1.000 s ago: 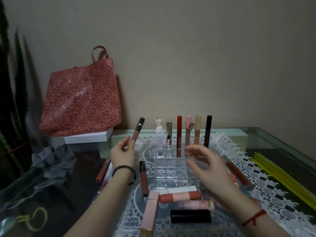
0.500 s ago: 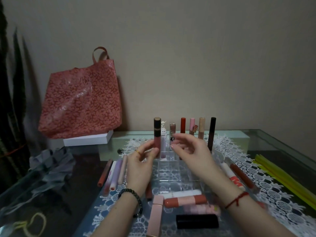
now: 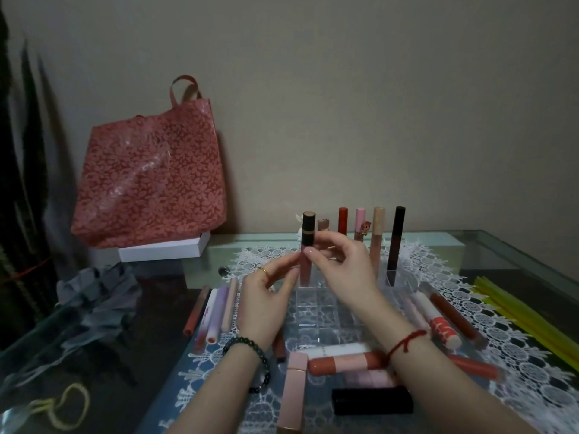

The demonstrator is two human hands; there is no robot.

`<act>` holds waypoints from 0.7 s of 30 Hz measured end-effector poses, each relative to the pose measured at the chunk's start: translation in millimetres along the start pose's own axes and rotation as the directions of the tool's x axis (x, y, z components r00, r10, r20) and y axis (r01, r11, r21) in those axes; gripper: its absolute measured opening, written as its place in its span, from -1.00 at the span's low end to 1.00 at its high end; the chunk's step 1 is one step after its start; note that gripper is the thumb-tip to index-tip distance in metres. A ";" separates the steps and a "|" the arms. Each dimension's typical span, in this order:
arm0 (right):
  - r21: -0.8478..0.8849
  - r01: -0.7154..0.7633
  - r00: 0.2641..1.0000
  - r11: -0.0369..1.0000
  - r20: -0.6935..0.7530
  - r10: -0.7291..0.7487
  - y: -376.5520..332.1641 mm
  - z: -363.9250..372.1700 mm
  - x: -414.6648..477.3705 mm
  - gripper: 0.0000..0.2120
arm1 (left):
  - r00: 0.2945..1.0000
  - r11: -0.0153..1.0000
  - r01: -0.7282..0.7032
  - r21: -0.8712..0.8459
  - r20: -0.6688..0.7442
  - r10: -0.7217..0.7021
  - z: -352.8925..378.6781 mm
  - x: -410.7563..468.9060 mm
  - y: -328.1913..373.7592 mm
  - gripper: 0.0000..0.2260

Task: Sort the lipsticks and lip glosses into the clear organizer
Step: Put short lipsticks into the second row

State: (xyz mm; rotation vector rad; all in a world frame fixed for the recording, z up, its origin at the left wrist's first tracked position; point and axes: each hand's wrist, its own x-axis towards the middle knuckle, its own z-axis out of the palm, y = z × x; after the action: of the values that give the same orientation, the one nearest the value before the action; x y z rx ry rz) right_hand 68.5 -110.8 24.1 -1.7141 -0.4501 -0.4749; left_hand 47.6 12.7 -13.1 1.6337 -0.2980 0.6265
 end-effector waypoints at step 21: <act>-0.038 -0.021 1.000 0.999 0.021 0.022 9.3 3.3 -11.0 -0.67 | 0.997 0.995 0.074 0.064 -0.009 -0.073 -0.1 -5.2 2.4 -0.77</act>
State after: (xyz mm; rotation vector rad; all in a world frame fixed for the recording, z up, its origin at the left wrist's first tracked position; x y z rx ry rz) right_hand 64.5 -109.7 9.9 -1.7601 -0.4405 -0.4521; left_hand 42.1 11.6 -14.0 1.6963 -0.2137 0.5905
